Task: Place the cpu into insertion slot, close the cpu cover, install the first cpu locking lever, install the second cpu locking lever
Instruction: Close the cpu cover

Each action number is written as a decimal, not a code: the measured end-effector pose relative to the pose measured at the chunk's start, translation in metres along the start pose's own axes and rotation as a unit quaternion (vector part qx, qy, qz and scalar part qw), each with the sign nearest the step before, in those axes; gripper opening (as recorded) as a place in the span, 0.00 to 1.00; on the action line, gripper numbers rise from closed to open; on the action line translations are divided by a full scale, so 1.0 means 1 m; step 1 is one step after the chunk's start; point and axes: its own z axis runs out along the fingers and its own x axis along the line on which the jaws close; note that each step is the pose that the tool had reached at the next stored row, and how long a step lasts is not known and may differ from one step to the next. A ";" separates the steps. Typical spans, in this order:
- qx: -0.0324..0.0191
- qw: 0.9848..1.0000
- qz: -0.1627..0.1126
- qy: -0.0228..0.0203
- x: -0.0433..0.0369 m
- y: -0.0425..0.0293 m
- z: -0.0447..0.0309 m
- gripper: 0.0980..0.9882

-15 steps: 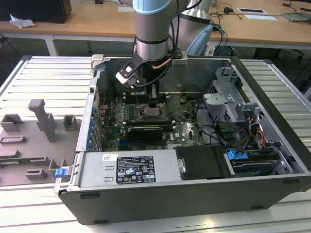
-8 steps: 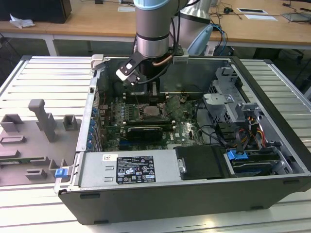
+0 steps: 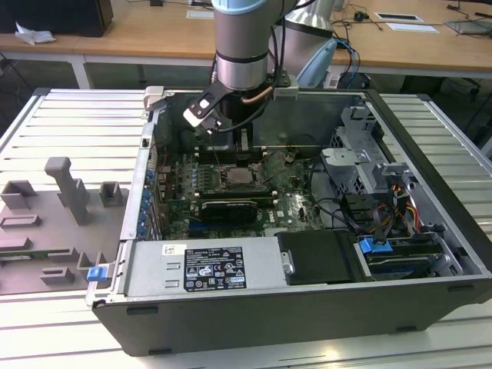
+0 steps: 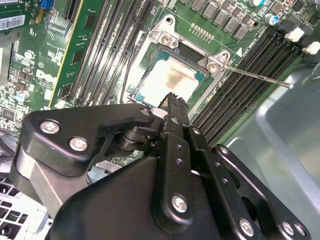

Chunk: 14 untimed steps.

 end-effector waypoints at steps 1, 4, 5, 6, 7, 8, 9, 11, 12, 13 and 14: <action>0.000 1.000 0.000 0.000 0.0000 0.0000 -0.0004 0.01; 0.000 1.000 0.000 0.000 0.0001 0.0001 -0.0012 0.01; 0.000 1.000 0.000 0.000 0.0001 0.0001 -0.0014 0.01; 0.000 1.000 0.000 0.000 0.0001 0.0001 -0.0015 0.01; 0.000 1.000 0.000 0.000 0.0002 0.0001 -0.0017 0.01; 0.000 1.000 0.000 0.000 0.0002 0.0001 -0.0017 0.01; 0.000 1.000 0.000 0.000 0.0002 0.0001 -0.0018 0.01; 0.000 1.000 0.000 0.000 0.0003 0.0001 -0.0019 0.01; 0.000 1.000 0.000 0.000 0.0003 0.0001 -0.0020 0.01; 0.000 1.000 0.000 0.000 0.0003 0.0001 -0.0021 0.01; 0.000 1.000 0.000 -0.001 0.0003 0.0001 -0.0022 0.01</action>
